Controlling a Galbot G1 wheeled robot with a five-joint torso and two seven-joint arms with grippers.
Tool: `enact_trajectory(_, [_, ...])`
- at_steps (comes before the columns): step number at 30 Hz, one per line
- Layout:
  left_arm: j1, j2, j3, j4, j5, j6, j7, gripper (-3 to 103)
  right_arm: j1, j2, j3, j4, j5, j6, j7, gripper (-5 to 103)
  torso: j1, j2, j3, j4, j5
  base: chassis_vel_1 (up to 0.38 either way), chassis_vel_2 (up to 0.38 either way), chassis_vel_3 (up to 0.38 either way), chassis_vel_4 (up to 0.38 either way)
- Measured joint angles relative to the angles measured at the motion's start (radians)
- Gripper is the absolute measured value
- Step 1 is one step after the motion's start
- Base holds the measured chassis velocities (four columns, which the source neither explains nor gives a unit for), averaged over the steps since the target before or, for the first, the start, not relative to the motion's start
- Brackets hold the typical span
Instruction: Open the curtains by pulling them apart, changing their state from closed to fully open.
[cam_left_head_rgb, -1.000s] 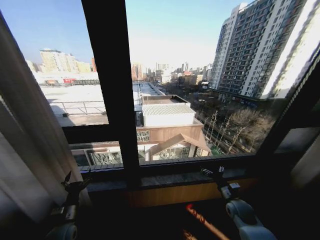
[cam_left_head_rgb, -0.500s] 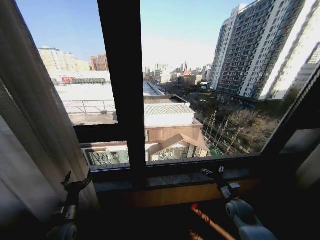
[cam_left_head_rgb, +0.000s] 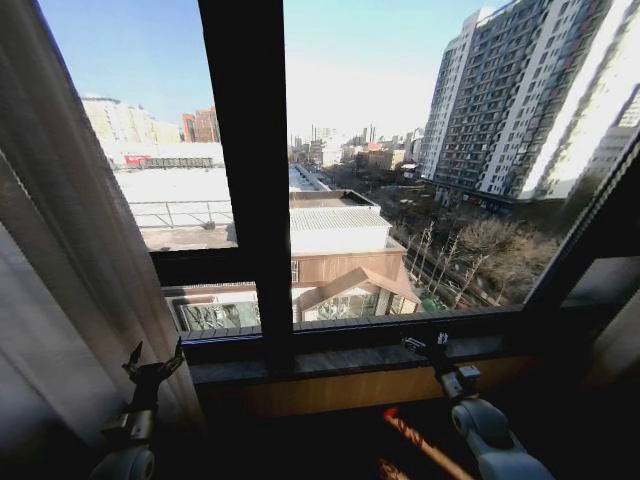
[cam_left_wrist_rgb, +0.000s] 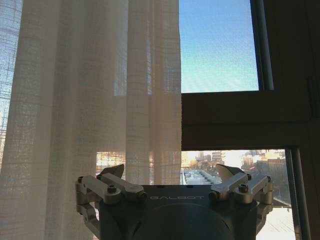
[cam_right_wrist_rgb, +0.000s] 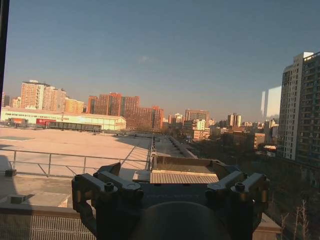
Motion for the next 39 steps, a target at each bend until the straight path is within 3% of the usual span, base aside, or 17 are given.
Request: enact_trajectory(39, [0.000, 0.000, 0.000, 0.000, 0.000, 0.000, 0.000, 100, 0.000, 0.000, 0.000, 0.000, 0.000, 0.000, 0.000, 100, 0.000, 0.000, 0.000, 0.0000, 0.0002, 0.000, 0.000, 0.000, 0.000])
